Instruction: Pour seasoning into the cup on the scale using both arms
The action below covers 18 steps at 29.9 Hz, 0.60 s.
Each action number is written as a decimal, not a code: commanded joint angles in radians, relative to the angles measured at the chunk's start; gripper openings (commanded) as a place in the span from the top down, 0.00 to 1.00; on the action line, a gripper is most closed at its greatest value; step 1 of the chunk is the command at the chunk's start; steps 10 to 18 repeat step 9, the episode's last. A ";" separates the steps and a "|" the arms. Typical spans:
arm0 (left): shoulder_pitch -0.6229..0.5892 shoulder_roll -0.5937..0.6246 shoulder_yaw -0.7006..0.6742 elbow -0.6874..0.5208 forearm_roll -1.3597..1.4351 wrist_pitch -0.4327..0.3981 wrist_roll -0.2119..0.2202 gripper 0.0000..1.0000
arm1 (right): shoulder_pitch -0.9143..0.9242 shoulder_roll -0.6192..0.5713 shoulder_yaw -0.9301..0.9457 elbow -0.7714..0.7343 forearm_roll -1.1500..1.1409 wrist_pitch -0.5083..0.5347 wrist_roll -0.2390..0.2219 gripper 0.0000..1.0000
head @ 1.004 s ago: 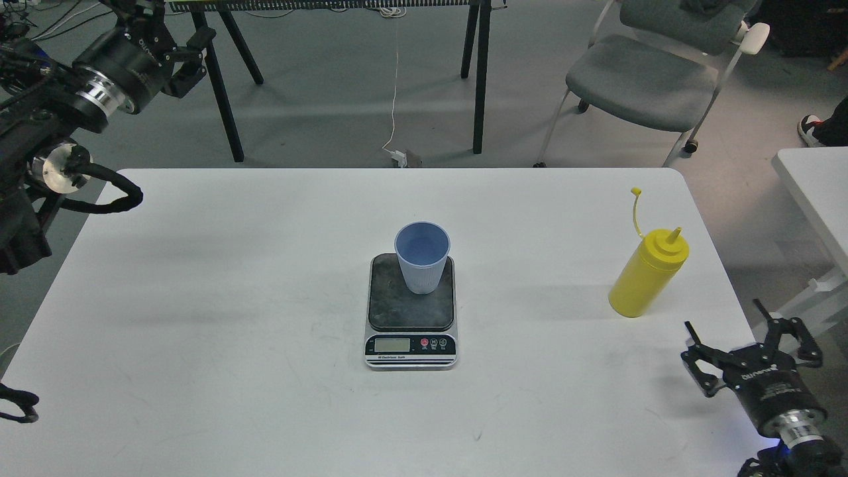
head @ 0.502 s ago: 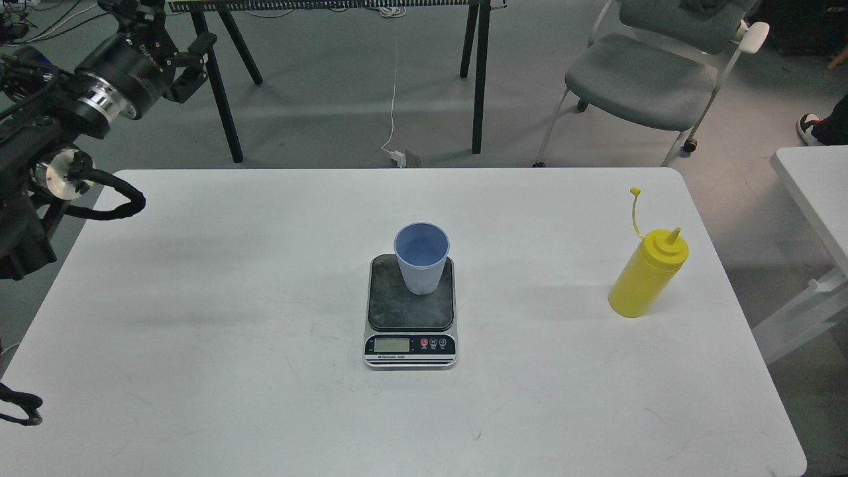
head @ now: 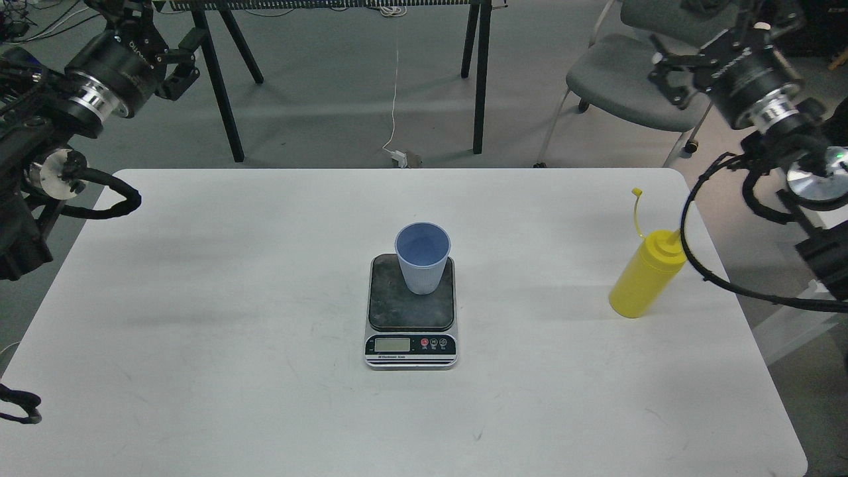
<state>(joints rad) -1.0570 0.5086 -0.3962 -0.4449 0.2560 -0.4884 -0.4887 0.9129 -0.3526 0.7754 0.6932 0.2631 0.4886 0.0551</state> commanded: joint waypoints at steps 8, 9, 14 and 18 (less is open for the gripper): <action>-0.001 0.008 -0.004 0.000 0.000 0.000 0.000 0.04 | -0.065 0.069 0.030 0.000 -0.002 0.000 0.006 0.01; -0.001 0.008 -0.004 0.000 0.000 0.000 0.000 0.04 | -0.065 0.066 0.030 0.000 -0.002 0.000 0.006 0.01; -0.001 0.008 -0.004 0.000 0.000 0.000 0.000 0.04 | -0.065 0.066 0.030 0.000 -0.002 0.000 0.006 0.01; -0.001 0.008 -0.004 0.000 0.000 0.000 0.000 0.04 | -0.065 0.066 0.030 0.000 -0.002 0.000 0.006 0.01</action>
